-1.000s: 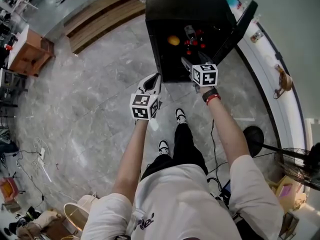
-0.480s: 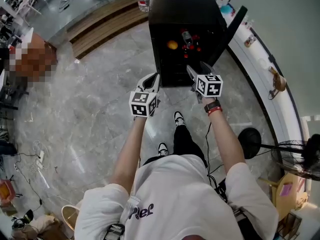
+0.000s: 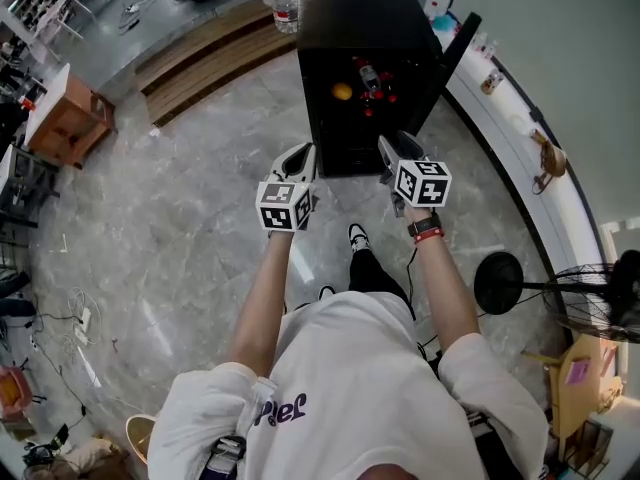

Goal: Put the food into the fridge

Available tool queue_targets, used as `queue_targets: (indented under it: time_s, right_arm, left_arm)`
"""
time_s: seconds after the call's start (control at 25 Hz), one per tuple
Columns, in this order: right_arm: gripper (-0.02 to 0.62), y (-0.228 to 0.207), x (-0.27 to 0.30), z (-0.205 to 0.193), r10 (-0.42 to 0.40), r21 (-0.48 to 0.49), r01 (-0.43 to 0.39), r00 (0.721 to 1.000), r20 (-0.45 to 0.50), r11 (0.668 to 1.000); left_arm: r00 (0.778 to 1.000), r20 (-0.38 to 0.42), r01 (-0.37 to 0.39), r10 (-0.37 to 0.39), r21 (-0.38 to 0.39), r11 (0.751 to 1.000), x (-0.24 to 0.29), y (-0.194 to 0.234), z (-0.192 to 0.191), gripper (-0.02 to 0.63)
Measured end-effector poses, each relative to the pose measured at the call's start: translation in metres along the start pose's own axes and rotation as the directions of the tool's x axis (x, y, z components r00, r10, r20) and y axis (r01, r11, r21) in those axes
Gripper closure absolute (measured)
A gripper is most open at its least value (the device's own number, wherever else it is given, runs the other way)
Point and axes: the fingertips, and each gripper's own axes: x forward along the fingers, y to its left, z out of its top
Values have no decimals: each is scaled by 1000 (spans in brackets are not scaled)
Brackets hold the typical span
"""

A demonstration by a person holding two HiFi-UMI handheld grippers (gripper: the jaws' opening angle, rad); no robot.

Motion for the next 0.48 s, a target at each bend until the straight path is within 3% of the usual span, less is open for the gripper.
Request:
queue_targets:
  time_s: [0.48]
  right_arm:
    - [441, 13, -49, -8, -23, -10, 23, 999, 23, 1000]
  left_arm:
    - [1000, 11, -15, 15, 13, 1000, -32, -12, -4, 586]
